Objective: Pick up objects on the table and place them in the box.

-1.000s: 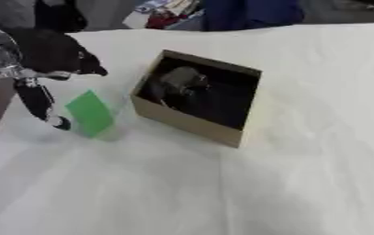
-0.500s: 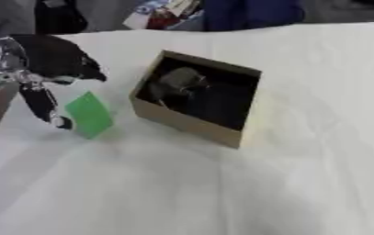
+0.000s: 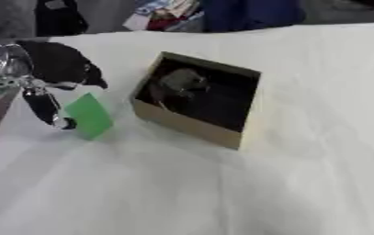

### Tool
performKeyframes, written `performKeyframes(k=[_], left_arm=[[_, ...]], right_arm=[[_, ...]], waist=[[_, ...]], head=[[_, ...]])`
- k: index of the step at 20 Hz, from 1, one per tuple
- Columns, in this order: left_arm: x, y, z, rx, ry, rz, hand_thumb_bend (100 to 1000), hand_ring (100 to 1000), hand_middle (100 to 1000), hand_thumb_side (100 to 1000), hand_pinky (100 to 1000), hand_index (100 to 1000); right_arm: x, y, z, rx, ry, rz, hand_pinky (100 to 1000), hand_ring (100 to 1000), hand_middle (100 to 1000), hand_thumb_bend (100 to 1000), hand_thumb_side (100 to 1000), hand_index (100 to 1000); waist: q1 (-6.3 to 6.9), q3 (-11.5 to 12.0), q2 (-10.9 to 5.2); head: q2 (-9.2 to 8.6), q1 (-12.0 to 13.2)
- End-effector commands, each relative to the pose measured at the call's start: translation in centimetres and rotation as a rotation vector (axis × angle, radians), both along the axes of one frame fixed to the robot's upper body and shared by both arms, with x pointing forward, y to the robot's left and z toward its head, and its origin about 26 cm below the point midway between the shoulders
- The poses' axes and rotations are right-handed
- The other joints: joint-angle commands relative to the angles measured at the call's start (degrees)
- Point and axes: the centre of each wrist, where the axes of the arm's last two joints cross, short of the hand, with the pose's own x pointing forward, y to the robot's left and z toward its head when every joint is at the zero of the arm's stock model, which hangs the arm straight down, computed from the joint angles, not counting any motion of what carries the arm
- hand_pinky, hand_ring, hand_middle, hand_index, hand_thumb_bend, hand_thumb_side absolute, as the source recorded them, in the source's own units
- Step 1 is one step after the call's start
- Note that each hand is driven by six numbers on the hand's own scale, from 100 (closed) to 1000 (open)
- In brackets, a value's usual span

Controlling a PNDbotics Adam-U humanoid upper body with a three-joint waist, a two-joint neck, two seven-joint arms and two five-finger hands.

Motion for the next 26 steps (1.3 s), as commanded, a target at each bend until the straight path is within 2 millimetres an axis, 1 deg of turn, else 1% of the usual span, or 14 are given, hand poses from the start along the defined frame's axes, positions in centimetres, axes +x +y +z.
performKeyframes(k=[1, 4, 8, 13, 16, 20, 26], left_arm=[[-0.5, 0.3, 1.0, 0.093, 0.046, -0.021, 491, 872, 845, 464, 878, 944], [-0.5, 0.5, 0.7, 0.116, 0.062, -0.014, 487, 869, 844, 458, 873, 945], [-0.3, 0.8, 0.4, 0.166, 0.066, 0.017, 507, 874, 852, 444, 879, 977], [-0.1, 0.8, 0.2, 0.211, 0.058, 0.023, 505, 874, 853, 436, 879, 985], [0.0, 0.7, 0.0, 0.246, 0.05, 0.029, 521, 883, 864, 430, 888, 1000], [0.0, 0.5, 0.1, 0.29, 0.028, 0.034, 534, 880, 855, 433, 885, 1000], [0.5, 0.5, -0.1, 0.309, 0.024, 0.039, 542, 878, 851, 441, 884, 987]], right_arm=[[-0.6, -0.1, 0.6, 0.009, -0.025, 0.004, 965, 840, 798, 306, 576, 871], [-0.7, -0.1, 0.6, 0.011, -0.022, 0.007, 966, 840, 796, 308, 572, 871], [-0.8, 0.0, 0.5, 0.013, -0.019, 0.011, 966, 839, 795, 305, 577, 868], [-0.8, 0.0, 0.5, 0.01, -0.015, 0.015, 966, 839, 793, 301, 580, 868], [-0.8, 0.0, 0.5, 0.01, -0.015, 0.017, 966, 838, 791, 299, 582, 867], [-0.8, 0.1, 0.5, 0.009, -0.01, 0.022, 966, 837, 789, 295, 587, 863], [-0.9, 0.1, 0.5, 0.011, -0.01, 0.024, 967, 837, 789, 291, 589, 864]], waist=[[-0.03, 0.0, -1.2], [0.11, -0.1, -1.24], [0.2, -0.1, -1.22], [0.19, -0.2, -1.1], [0.16, -0.3, -0.99], [0.21, -0.3, -0.88], [0.29, -0.6, -0.62]], head=[[-0.65, 0.1], [-0.73, 0.1], [-0.71, 0.1], [-0.74, 0.2], [-0.84, 0.2], [-0.98, 0.3], [-1.28, 0.4]])
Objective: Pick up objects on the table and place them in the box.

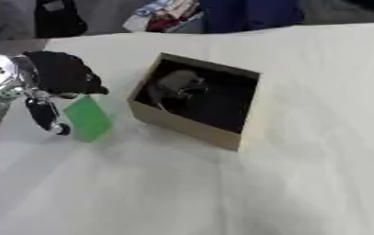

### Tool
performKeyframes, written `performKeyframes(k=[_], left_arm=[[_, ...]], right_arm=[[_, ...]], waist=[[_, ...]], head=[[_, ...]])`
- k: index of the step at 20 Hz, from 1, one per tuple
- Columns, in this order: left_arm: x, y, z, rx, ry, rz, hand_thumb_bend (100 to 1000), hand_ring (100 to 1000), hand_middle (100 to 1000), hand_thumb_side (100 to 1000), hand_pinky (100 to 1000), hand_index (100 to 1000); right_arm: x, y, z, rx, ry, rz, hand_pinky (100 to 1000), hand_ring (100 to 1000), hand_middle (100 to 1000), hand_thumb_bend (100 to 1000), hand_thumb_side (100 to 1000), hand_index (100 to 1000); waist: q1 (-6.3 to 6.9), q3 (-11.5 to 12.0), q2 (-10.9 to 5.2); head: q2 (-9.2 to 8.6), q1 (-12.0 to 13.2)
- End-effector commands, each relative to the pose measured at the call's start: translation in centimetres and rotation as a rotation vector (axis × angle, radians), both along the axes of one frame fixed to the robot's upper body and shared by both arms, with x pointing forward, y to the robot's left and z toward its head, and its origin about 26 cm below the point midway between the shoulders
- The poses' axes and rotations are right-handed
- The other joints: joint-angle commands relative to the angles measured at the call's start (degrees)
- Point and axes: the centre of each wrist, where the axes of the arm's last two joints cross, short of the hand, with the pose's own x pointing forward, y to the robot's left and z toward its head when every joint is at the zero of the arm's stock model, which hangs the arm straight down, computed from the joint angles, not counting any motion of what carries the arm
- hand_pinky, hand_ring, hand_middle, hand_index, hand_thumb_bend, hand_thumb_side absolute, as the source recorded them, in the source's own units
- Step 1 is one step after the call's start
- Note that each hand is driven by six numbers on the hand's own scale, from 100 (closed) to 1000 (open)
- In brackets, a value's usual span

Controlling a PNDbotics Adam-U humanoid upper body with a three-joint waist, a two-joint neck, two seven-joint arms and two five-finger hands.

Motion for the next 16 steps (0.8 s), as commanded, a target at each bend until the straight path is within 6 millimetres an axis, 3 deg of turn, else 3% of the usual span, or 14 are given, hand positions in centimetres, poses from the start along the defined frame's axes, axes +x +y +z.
performKeyframes(k=[1, 8, 9, 16], left_arm=[[0.11, 0.36, 1.05, 0.171, 0.08, 0.024, 542, 878, 851, 441, 884, 985], [0.61, 0.55, 0.45, 0.167, 0.095, 0.006, 530, 861, 804, 443, 868, 940], [0.6, 0.44, 0.47, 0.156, 0.093, -0.008, 518, 831, 734, 448, 843, 870], [0.54, 0.22, 0.67, 0.095, 0.075, -0.071, 419, 733, 491, 429, 791, 666]], right_arm=[[-0.67, -0.05, 0.72, 0.007, -0.03, 0.013, 967, 837, 789, 292, 589, 864], [-0.74, -0.12, 0.71, 0.013, -0.028, 0.009, 968, 836, 788, 290, 593, 866], [-0.73, -0.14, 0.68, 0.013, -0.026, 0.008, 968, 836, 787, 289, 595, 866], [-0.77, -0.21, 0.54, 0.018, -0.02, 0.003, 970, 836, 784, 287, 597, 866]], waist=[[-0.07, -0.1, -0.99], [0.0, -0.1, -0.8], [0.01, -0.1, -0.81], [0.08, -0.1, -0.9]], head=[[-0.75, 0.3], [-0.7, 0.3], [-0.67, 0.3], [-0.69, 0.3]])
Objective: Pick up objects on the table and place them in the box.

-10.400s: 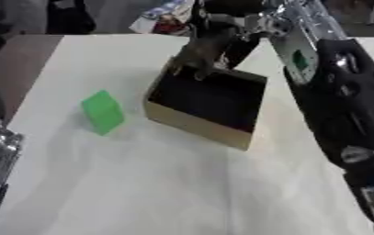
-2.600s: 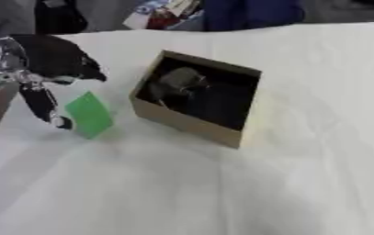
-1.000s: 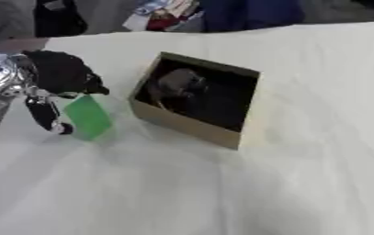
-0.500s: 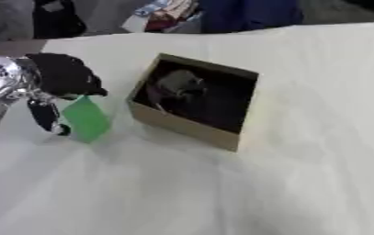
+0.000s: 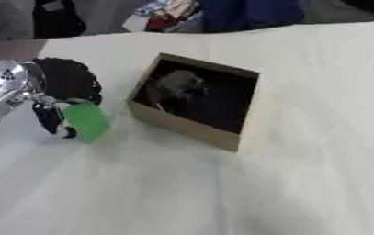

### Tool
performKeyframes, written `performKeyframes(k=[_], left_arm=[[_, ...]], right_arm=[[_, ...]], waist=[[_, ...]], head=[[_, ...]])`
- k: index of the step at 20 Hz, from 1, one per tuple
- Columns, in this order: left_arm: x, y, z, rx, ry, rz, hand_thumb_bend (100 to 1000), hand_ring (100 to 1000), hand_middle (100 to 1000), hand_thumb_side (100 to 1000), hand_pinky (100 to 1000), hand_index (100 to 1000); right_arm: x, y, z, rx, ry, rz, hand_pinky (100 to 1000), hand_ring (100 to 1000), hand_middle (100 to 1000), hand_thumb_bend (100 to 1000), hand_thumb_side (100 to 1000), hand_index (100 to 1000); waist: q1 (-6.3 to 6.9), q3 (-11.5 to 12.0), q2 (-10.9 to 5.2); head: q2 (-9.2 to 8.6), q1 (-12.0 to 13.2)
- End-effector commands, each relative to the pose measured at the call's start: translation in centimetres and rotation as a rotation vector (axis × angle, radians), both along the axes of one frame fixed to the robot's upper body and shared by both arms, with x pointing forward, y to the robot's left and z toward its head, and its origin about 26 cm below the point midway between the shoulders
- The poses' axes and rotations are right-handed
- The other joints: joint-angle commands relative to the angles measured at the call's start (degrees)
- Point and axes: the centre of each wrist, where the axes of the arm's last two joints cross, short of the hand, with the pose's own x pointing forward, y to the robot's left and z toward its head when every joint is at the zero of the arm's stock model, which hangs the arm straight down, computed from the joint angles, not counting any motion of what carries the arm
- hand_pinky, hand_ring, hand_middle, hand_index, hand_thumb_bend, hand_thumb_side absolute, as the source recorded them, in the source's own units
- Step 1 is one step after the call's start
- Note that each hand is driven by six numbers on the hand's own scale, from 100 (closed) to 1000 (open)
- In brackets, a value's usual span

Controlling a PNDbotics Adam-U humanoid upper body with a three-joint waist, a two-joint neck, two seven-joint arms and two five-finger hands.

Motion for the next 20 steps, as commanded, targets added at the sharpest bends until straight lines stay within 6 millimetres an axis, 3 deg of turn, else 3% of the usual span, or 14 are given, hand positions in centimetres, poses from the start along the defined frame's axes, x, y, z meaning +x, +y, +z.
performKeyframes(k=[1, 6, 15, 20], left_arm=[[-0.2, 0.2, 1.4, 0.096, 0.041, -0.012, 402, 720, 470, 421, 783, 637], [-0.3, 0.1, 1.6, 0.064, 0.017, -0.045, 286, 664, 383, 379, 742, 539], [-0.5, 0.1, 2.1, 0.055, -0.018, -0.047, 237, 652, 367, 330, 731, 535], [-1.7, -0.8, 4.4, -0.017, -0.108, -0.061, 195, 643, 364, 309, 729, 535]], right_arm=[[-0.7, -0.2, 0.7, 0.011, -0.031, 0.004, 970, 836, 784, 287, 597, 866], [-0.7, -0.2, 0.7, 0.013, -0.027, 0.004, 971, 836, 782, 287, 599, 866], [-0.8, -0.2, 0.6, 0.019, -0.026, 0.004, 971, 836, 780, 288, 594, 865], [-0.9, -0.2, 0.7, 0.028, -0.028, 0.002, 970, 836, 779, 292, 588, 865]], waist=[[0.03, 0.1, -1.24], [0.05, 0.1, -1.3], [0.09, 0.0, -1.51], [-0.04, 0.1, -1.8]], head=[[-0.54, 0.2], [-0.58, 0.2], [-0.54, 0.1], [-0.03, -0.5]])
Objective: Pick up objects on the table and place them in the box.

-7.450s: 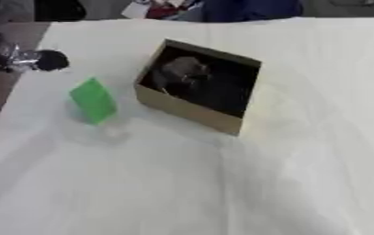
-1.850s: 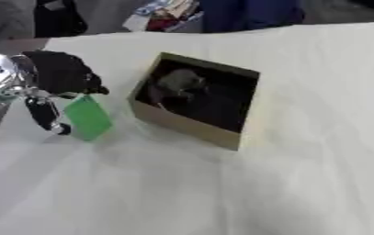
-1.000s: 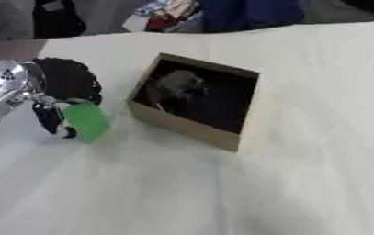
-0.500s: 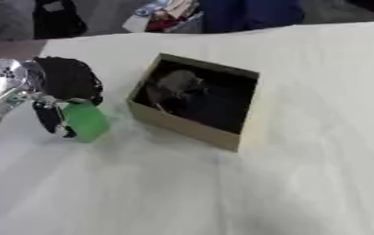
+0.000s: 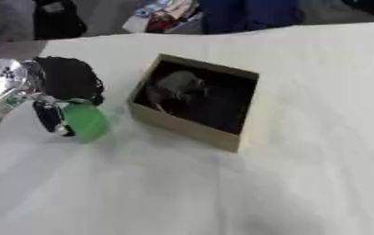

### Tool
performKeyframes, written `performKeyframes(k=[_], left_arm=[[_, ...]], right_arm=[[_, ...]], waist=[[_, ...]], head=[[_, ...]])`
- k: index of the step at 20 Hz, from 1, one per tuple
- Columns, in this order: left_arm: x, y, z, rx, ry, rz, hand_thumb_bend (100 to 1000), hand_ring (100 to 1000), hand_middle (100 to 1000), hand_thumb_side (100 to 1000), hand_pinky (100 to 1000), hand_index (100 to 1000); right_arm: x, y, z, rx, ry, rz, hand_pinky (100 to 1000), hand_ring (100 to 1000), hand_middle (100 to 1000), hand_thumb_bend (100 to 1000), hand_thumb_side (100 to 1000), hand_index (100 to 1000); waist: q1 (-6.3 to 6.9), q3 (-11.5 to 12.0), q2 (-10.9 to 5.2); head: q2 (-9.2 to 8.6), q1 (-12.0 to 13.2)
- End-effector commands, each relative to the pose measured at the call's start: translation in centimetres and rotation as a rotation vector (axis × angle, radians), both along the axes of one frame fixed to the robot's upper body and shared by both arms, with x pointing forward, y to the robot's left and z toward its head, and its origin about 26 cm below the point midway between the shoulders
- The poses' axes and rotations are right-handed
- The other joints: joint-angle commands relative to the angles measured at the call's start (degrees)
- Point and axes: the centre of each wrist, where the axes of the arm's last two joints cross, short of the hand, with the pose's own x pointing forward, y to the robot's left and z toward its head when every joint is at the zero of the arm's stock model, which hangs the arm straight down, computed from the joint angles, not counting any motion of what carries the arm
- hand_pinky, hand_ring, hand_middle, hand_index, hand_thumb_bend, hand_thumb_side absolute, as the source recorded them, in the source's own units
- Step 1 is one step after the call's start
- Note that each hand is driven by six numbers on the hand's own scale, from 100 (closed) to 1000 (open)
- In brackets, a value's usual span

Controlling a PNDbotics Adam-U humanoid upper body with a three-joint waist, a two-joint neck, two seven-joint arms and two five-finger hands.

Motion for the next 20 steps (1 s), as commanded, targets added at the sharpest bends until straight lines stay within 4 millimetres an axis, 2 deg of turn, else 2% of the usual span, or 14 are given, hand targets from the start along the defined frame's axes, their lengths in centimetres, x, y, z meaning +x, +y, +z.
performKeyframes(k=[1, 9, 14, 20], left_arm=[[-1.2, -0.4, 3.1, -0.017, -0.071, -0.009, 184, 640, 362, 308, 730, 534], [-3.2, -2.9, 6.7, -0.179, -0.165, -0.061, 100, 630, 363, 308, 725, 530], [-4.2, -4.2, 8.6, -0.291, -0.225, -0.125, 100, 633, 368, 302, 723, 533], [-4.5, -6.4, 9.7, -0.444, -0.299, -0.245, 100, 631, 370, 320, 704, 536]], right_arm=[[-0.7, -0.2, 0.8, 0.016, -0.033, 0.001, 970, 835, 779, 292, 588, 865], [-0.6, -0.4, 0.7, 0.031, -0.03, -0.006, 970, 832, 778, 296, 582, 865], [-0.8, -0.5, 0.7, 0.048, -0.03, -0.008, 970, 832, 777, 301, 574, 865], [-0.8, -0.4, 0.8, 0.057, -0.032, -0.004, 969, 832, 776, 300, 571, 865]], waist=[[-0.19, 0.1, -1.81], [-0.57, 0.4, -2.37], [-0.82, 0.6, -2.69], [-1.4, 0.6, -2.75]], head=[[0.31, -0.5], [1.19, -1.3], [1.55, -2.1], [1.72, -2.3]])
